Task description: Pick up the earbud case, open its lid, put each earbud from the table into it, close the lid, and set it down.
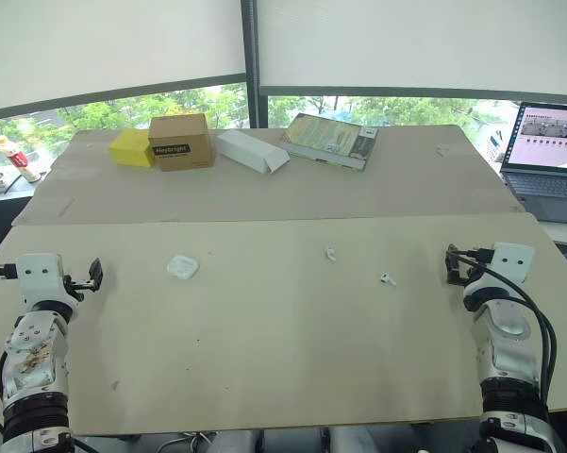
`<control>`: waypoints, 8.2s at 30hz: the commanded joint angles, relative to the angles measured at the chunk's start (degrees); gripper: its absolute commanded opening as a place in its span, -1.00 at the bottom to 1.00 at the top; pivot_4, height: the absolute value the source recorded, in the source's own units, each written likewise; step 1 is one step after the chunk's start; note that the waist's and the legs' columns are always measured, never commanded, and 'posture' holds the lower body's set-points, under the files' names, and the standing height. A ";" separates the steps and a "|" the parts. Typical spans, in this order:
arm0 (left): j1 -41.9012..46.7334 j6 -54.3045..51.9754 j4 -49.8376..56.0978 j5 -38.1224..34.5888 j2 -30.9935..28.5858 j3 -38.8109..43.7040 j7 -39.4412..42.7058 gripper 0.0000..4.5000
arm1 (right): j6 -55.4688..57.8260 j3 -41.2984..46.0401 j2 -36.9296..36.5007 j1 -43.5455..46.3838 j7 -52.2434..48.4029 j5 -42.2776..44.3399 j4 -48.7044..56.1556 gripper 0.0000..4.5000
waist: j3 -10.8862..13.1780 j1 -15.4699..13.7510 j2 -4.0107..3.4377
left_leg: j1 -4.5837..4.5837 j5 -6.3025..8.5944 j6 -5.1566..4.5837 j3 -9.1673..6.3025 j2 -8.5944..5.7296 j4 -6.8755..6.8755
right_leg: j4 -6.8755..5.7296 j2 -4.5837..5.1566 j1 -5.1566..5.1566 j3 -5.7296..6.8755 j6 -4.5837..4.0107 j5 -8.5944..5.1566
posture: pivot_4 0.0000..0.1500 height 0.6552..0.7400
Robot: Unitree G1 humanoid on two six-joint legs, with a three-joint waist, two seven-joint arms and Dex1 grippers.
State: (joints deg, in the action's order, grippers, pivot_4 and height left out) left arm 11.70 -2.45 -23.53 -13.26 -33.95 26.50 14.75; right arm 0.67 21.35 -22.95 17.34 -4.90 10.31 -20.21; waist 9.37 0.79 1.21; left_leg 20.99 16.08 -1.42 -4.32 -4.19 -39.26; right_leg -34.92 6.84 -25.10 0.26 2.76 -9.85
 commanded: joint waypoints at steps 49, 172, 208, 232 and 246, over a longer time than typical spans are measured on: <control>10.04 -23.24 9.01 -6.69 -7.25 -18.89 29.03 0.99 | 29.37 -29.52 1.99 17.78 -46.44 16.61 27.13 1.00 | 0.01 0.01 0.00 | 0.20 -0.05 0.15 0.07 0.14 0.02 | -0.02 -0.25 -0.35 -0.11 -0.13 0.08 | 1.00 1.00; 27.46 3.64 21.57 -3.72 -11.48 -39.79 46.71 0.25 | 8.00 -42.48 -5.21 30.27 -50.74 -11.31 14.15 -0.64 | -0.01 1.71 0.06 | 1.12 -0.37 0.52 0.22 0.14 -0.48 | -0.25 -0.53 -1.06 -0.19 -0.18 0.39 | 1.00 1.00; 32.24 5.92 15.41 6.43 -2.36 -38.91 50.05 0.13 | 10.55 -44.19 -1.33 29.91 -52.41 -16.53 17.99 -0.64 | -0.01 1.52 0.06 | 1.15 -0.37 0.54 0.22 0.13 -0.58 | -0.31 -0.50 -1.08 -0.20 -0.19 0.40 | 1.00 1.00; 27.41 -17.44 18.77 -10.12 2.95 -27.13 46.55 -0.76 | 24.95 -28.68 -0.74 27.06 -49.64 -2.63 24.09 1.00 | -0.01 1.44 0.07 | 1.17 -0.36 0.51 0.21 0.15 -0.63 | -0.40 -0.46 -1.10 -0.21 -0.18 0.40 | 1.00 1.00; 23.36 -24.80 27.17 -13.84 2.05 -27.21 44.86 -0.76 | 32.08 -26.20 -0.15 27.38 -43.16 2.96 27.11 1.00 | -0.01 1.47 0.07 | 1.15 -0.36 0.52 0.22 0.17 -0.62 | -0.39 -0.42 -1.10 -0.26 -0.18 0.40 | 1.00 1.00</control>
State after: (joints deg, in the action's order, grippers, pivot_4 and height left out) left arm 35.31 -27.80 0.72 -26.65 -31.49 -0.99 58.98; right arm 32.33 -6.23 -23.41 43.16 -49.36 12.03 5.68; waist 9.35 2.27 1.27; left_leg 22.14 15.71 -0.90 -4.10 -4.02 -39.88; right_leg -35.32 6.43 -26.20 -0.01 2.58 -9.44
